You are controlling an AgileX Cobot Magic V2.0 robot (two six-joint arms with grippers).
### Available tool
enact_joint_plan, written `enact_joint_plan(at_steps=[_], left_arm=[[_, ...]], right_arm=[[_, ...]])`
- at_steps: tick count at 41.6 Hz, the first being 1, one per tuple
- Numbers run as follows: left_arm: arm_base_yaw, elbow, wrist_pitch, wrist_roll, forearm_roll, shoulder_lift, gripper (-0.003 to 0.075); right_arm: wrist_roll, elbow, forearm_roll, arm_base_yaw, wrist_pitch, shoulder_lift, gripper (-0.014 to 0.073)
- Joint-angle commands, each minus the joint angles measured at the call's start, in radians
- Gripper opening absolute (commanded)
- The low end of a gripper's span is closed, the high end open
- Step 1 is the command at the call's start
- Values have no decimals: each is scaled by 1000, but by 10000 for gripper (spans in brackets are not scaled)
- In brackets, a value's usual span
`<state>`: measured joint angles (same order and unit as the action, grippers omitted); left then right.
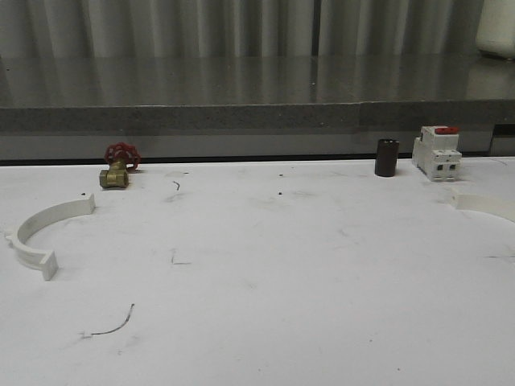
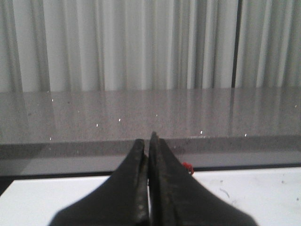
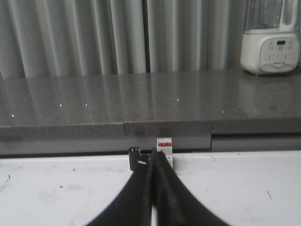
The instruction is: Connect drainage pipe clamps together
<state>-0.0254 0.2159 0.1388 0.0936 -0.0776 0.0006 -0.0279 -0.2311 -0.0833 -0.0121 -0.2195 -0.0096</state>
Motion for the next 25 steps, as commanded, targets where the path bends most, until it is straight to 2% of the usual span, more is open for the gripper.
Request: enact_joint_plan(at_steps=[1,10,17,25], left_arm=[[-1,157,39,-3,-12,63,-20],[-1,500,348,-3,-12,333,-20],[-1,499,363,-3,-12,474,-20],[-1,490,356,-3,-12,560,-20]], right_arm=[[5,-158,24,5,-44,57,-61],[5,-423,34,5,-262,316,-61],[5,-431,34,5,-281,467,-61],[5,-431,34,5,-330,556,-61]])
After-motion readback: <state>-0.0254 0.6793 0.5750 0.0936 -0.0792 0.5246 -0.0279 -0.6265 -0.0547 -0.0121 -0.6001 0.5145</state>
